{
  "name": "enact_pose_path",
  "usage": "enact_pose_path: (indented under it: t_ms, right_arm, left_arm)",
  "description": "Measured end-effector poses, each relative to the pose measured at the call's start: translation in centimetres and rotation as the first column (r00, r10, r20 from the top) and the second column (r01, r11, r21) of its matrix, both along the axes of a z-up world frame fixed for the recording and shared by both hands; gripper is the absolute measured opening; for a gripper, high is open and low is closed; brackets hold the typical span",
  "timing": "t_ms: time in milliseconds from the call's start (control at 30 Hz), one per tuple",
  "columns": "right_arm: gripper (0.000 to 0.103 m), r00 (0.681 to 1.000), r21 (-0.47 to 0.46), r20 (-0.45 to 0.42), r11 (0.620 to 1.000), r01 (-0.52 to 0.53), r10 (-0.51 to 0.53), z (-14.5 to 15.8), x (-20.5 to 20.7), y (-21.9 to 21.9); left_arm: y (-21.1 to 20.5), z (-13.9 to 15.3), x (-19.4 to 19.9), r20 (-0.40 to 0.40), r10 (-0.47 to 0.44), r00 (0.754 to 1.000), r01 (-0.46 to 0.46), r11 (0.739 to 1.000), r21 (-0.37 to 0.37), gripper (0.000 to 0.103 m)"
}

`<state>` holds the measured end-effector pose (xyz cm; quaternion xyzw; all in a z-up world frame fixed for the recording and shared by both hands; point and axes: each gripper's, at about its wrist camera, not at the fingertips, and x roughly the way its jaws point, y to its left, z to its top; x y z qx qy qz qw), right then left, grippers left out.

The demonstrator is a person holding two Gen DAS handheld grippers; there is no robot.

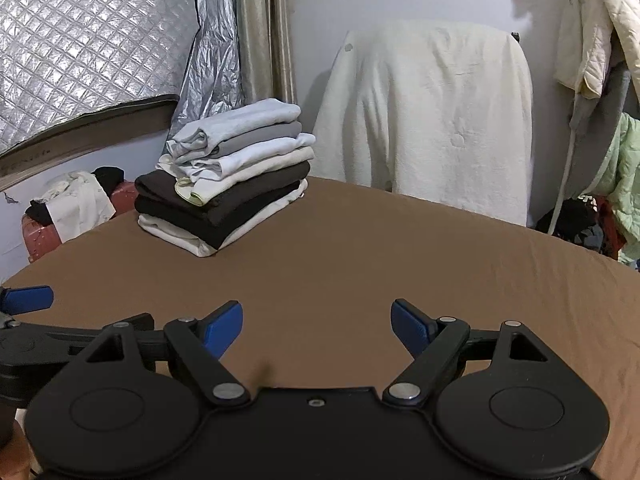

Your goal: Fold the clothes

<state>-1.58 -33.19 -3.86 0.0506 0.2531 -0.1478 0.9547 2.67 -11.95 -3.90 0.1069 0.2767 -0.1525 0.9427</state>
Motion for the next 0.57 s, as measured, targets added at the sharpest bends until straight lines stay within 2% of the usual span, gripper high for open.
enact_pose_path:
  t_ms: [233,567]
  right_arm:
    - [0.085,1.0,-0.014,-0.014,1.0,-0.006,0.006,-0.55,0.26,0.61]
    - [0.085,1.0,-0.006,-0.014,1.0,-0.028,0.028,-0.74,0.27,0.98]
  left_arm:
    - [0.16,-0.44,0.25,0.006,0.018,1.0,-0.019,0.999,0.027,0.103]
    - [0.64,-0.59,0.82,-0.012,0.034,0.999,-0.034,0.999,0.016,0.103]
